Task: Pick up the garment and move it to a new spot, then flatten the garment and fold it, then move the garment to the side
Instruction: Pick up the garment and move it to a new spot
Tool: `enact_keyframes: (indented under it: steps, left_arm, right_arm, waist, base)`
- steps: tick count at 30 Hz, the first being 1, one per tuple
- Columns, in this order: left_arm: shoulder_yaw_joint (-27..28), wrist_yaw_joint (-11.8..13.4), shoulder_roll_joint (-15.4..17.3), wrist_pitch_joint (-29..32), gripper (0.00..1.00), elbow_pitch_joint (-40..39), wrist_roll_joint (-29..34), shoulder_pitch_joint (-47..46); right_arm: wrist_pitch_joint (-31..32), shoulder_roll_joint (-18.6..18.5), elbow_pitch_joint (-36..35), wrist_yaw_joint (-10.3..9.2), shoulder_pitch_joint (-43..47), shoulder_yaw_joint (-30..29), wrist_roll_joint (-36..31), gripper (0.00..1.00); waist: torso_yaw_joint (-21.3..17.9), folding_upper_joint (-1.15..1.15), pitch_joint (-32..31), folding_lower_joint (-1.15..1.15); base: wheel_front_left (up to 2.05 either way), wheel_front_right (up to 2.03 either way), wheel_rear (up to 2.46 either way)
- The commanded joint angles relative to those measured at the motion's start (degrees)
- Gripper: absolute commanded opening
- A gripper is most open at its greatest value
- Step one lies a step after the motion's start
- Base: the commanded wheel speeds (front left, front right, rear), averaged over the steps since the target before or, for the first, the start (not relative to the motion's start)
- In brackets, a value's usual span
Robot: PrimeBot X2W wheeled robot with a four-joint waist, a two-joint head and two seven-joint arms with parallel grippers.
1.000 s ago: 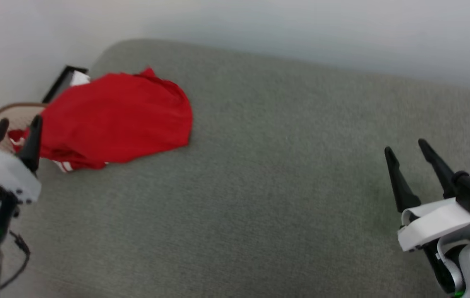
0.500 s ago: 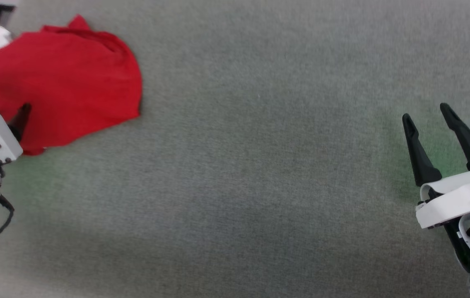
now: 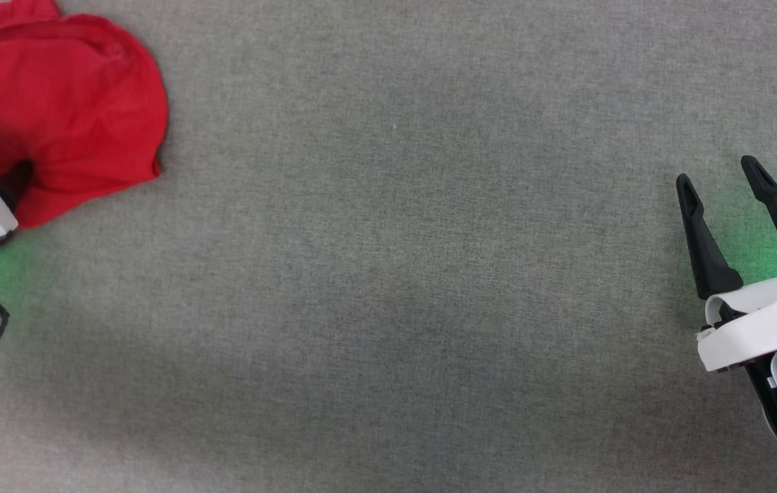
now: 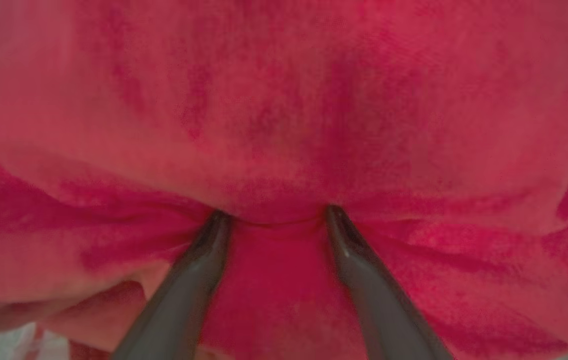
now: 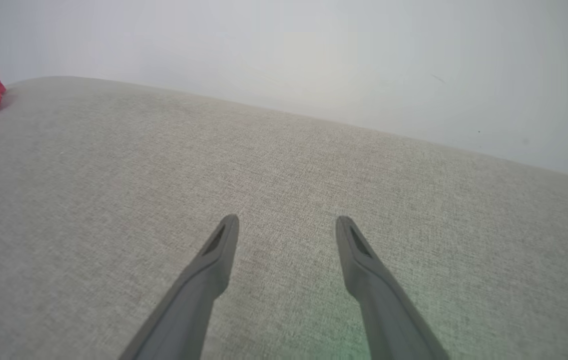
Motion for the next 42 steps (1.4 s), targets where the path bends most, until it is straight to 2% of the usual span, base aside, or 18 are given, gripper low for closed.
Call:
enact_keyframes:
  steps: [1,2,3,11,19,25,32,37,42]
  left_arm:
    - [-1.1,-0.2,-2.9,0.7,0.92,2.7,-0.1,1.8]
    - [-1.4,-0.4,-3.1,0.6,0.29,3.5,-0.2,1.4]
    - [-1.5,-0.4,-3.1,0.4,0.00,4.2,-0.2,1.0]
    - [-2.0,-0.7,1.0,-4.4,0.00,6.2,0.7,-3.4]
    - [-4.5,-0.9,5.0,-11.3,0.00,3.8,3.3,-5.6]
    - [-6.3,-0.8,7.6,-14.1,0.00,-0.4,4.6,-6.9]
    - [-8.4,-0.8,10.1,-13.5,0.00,-8.9,5.1,-7.1]
    - [-8.7,-0.8,10.7,-11.5,0.00,-15.4,4.3,-6.0]
    - [-8.3,0.7,11.9,-7.5,0.00,-25.2,2.9,-2.9]
  right_arm:
    - [0.1,0.2,-0.3,-0.08,-0.5,-0.1,-0.1,1.00]
    - [0.2,0.3,-0.2,-0.08,-0.5,-0.2,-0.2,1.00]
    - [0.3,0.3,-0.1,-0.08,-0.5,-0.3,-0.2,1.00]
    - [-0.6,1.0,1.6,-0.08,0.7,-0.2,0.2,1.00]
    - [-2.7,2.7,5.0,-0.08,2.3,0.3,1.1,1.00]
    - [-4.5,4.2,7.6,-0.08,3.6,0.3,1.7,1.00]
    - [-6.0,5.6,10.0,-0.08,5.1,-0.3,2.1,1.00]
    - [-6.7,6.2,10.7,-0.08,5.6,-0.5,2.3,1.00]
    - [-7.3,6.9,11.3,-0.08,6.0,-1.2,2.3,1.00]
  waist:
    - [0.0,0.00,-0.1,0.00]
    - [0.1,0.00,-0.2,0.00]
    - [0.3,0.00,-0.4,0.00]
    - [1.7,0.00,-4.4,0.00]
    - [3.1,0.00,-11.4,0.00]
    - [4.0,0.00,-16.8,0.00]
    - [4.6,0.00,-22.0,0.00]
    - [4.5,0.00,-23.9,0.00]
    - [3.7,0.00,-25.5,0.00]
  base:
    - [0.00,0.00,0.00]
    - [0.00,0.00,0.00]
    - [0.00,0.00,0.00]
    - [0.00,0.00,0.00]
    - [0.00,0.00,0.00]
    - [0.00,0.00,0.00]
    - [0.00,0.00,0.00]
    - [0.00,0.00,0.00]
    - [0.00,0.00,0.00]
